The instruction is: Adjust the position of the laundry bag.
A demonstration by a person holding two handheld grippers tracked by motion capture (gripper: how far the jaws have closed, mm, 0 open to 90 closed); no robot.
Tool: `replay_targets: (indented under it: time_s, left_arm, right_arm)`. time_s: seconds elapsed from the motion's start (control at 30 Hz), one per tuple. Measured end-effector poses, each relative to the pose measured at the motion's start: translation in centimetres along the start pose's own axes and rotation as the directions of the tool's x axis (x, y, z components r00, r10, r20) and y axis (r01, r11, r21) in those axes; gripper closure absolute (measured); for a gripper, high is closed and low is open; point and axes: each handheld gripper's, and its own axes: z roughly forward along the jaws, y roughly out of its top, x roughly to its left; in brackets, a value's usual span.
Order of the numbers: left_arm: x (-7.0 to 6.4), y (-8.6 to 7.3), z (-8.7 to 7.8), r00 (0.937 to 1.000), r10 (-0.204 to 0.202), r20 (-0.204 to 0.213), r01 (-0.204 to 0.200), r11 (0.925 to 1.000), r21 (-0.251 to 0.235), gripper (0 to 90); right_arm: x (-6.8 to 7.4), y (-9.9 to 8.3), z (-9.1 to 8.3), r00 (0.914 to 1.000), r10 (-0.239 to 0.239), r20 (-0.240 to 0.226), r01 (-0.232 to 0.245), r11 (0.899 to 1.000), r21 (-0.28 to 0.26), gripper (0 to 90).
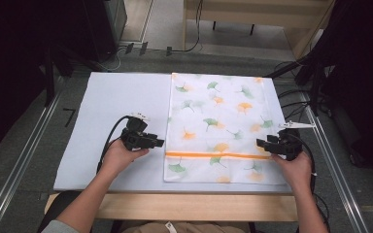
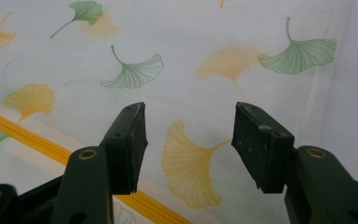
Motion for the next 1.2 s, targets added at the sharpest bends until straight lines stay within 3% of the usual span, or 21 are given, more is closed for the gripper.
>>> replay_targets:
  time_s: [0.23, 0.6, 0.8, 0.97, 1.13, 1.2]
  left_arm:
    - [0.0, 0.1, 1.1, 0.9997, -0.021, -0.013, 0.021, 0.9997, 0.016, 55.6]
    - [-0.4, 0.3, 2.8, 0.9992, -0.019, -0.034, 0.02, 0.9993, 0.031, 55.3]
    - [-1.2, 0.4, 3.8, 0.9974, 0.015, -0.07, -0.013, 0.9994, 0.032, 55.4]
    - [-1.3, 0.5, 4.0, 0.9976, -0.014, -0.067, 0.015, 0.9998, 0.015, 55.1]
    - [-1.3, 0.5, 4.1, 0.9975, -0.013, -0.07, 0.014, 0.9998, 0.015, 61.7]
    - [-1.2, 0.6, 4.2, 0.998, -0.031, -0.054, 0.032, 0.9994, 0.01, 64.5]
  right_arm:
    - [-1.7, -0.4, -0.6, 0.9989, 0.027, 0.037, -0.027, 1.0, -0.002, 45.9]
    - [-3.7, -0.8, 0.1, 0.9946, 0.055, 0.089, -0.056, 0.998, 0.015, 45.0]
    - [-4.4, -1.1, 0.3, 0.9913, 0.068, 0.113, -0.072, 0.997, 0.032, 42.9]
    - [-4.2, -1.1, 1.0, 0.9924, 0.063, 0.106, -0.069, 0.996, 0.057, 42.1]
    - [-3.4, -0.8, 1.5, 0.9948, 0.037, 0.095, -0.043, 0.997, 0.062, 47.1]
    - [-3.1, -0.7, 1.6, 0.9961, 0.036, 0.081, -0.041, 0.997, 0.061, 54.6]
